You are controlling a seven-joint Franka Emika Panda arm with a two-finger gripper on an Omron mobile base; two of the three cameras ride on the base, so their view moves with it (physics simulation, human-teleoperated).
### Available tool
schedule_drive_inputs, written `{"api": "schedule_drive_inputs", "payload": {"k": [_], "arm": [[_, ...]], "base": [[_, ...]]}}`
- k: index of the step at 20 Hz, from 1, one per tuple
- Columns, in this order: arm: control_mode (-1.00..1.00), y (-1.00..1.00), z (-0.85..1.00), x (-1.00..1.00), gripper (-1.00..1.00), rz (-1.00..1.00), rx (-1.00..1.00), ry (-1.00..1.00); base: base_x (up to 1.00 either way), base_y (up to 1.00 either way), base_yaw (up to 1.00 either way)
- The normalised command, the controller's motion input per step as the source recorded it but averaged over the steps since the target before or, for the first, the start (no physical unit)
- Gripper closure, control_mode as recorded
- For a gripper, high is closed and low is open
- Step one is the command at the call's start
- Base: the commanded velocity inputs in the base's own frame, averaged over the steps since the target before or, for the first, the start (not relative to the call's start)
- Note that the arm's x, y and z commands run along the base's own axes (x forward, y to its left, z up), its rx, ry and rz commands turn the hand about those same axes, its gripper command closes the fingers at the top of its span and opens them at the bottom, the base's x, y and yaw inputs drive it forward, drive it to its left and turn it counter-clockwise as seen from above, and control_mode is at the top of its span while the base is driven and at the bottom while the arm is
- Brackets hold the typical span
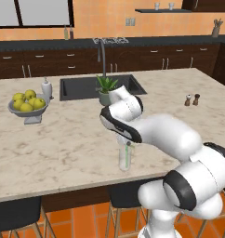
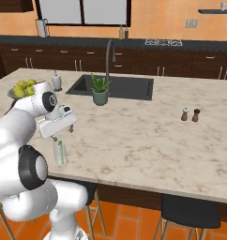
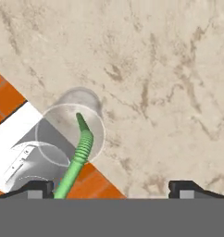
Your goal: Take a straw from the drawer in front and place it inside the glass cup on the dining counter.
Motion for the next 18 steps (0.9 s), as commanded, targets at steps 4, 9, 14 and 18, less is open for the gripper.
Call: {"api": "schedule_drive_inputs", "payload": {"k": [4,9,14,18], "arm": [[-1.00,0.00,0.33,-0.44,-1.00,0.00,0.38,0.04],[-1.00,-0.28,0.95,-0.94,-1.00,-0.04,0.27,-0.11],[-1.00,-0.67,0.70,-0.86,-1.00,-0.12,0.09,-0.11],[-1.00,-0.99,0.23,-0.75,-1.00,-0.21,0.00,-0.06]], "base": [[0.00,0.00,0.00],[0.00,0.00,0.00],[0.00,0.00,0.00],[0.00,0.00,0.00]]}}
